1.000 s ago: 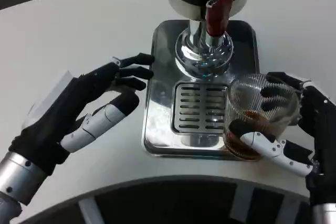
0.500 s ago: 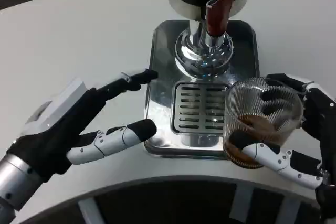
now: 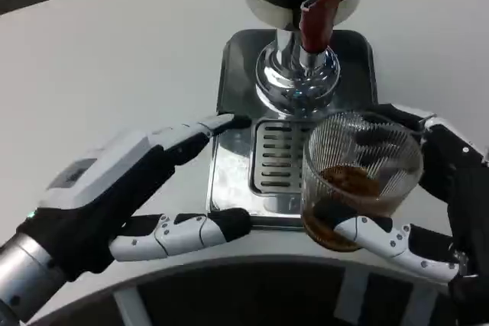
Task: Grasp the cup under the faucet to collect the drink, then remove the cup.
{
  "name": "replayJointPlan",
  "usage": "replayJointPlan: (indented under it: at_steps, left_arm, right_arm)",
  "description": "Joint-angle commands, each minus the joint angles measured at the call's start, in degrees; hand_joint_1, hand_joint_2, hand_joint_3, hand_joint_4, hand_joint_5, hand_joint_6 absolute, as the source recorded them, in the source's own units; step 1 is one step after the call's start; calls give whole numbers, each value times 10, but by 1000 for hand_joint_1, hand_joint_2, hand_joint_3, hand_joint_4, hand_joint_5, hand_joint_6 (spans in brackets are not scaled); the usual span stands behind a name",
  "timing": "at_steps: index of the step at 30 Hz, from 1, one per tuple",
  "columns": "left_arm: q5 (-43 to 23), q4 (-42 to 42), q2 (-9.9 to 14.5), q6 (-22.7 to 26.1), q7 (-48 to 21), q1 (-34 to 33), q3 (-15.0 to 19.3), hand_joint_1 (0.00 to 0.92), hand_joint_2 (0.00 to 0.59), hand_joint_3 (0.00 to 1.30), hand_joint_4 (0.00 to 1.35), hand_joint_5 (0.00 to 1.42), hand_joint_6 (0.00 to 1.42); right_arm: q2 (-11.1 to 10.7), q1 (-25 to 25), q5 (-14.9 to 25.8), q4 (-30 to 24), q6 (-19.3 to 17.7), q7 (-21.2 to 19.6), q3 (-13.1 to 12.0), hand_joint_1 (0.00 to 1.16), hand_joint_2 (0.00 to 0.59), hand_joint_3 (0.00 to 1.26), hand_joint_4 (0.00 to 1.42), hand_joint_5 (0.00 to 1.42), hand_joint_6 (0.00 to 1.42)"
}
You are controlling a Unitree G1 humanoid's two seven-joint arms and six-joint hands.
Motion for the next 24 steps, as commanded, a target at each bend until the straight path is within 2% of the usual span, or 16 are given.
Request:
replayJointPlan:
  at_steps: [1,12,19,24]
  left_arm:
    - [18,-31,17,18,-18,21,-3,0,93,129,23,56,96]
    - [50,-91,39,68,-39,47,10,0,101,65,0,0,47]
    - [44,-120,38,79,-41,76,24,0,102,59,0,0,41]
    - [44,-137,36,85,-41,97,36,0,103,57,0,0,34]
  right_arm:
    - [-1,-4,14,-24,-6,14,10,934,145,772,900,1100,1079]
    - [-14,-5,30,-36,-3,51,11,934,144,774,912,1112,1102]
    - [-25,2,41,-42,-3,71,18,973,124,782,900,1088,1109]
    - [-25,1,44,-44,-1,79,26,984,118,782,900,1087,1109]
